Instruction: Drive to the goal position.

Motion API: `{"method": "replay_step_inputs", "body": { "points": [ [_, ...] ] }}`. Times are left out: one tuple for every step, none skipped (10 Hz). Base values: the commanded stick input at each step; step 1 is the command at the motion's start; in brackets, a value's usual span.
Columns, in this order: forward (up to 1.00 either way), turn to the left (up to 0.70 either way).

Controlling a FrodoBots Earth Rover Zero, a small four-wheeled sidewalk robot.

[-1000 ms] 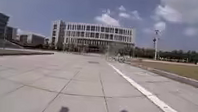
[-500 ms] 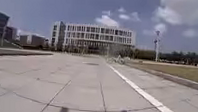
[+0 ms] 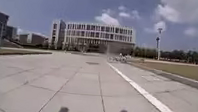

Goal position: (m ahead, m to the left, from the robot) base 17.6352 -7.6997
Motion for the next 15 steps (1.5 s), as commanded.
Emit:
{"method": "replay_step_inputs", "body": {
  "points": [
    [0.7, 0.0],
    [0.7, 0.0],
    [0.7, 0.0],
    [0.7, 0.0],
    [0.7, 0.0],
    [0.7, 0.0],
    [0.7, 0.0],
    [0.7, 0.0],
    [0.7, 0.0],
    [0.7, 0.0],
    [0.7, 0.0],
    [0.7, 0.0],
    [0.7, 0.0],
    [0.7, 0.0],
    [0.7, 0.0]
  ]
}}
